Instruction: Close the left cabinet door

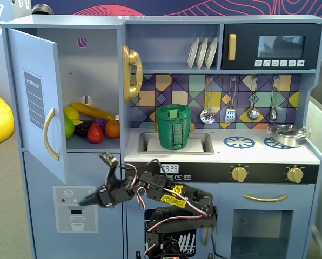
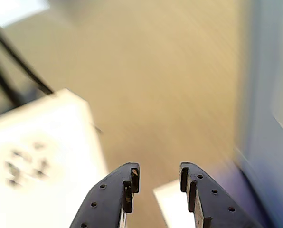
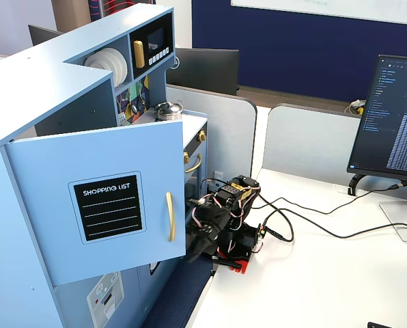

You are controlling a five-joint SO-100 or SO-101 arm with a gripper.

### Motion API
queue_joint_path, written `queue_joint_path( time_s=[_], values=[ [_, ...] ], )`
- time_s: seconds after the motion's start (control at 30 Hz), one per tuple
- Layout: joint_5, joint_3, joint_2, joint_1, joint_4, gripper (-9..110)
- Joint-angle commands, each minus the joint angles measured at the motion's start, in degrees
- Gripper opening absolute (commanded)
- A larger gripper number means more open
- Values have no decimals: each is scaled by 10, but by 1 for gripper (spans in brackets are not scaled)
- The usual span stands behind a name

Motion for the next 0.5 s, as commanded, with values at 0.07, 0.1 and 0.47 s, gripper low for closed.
queue_joint_path(
  time_s=[0.07,0.1,0.47],
  values=[
    [-6,-122,-73,-122,-84,0],
    [-7,-136,-86,-134,-91,0],
    [-54,-295,-267,-197,-143,0]
  ],
)
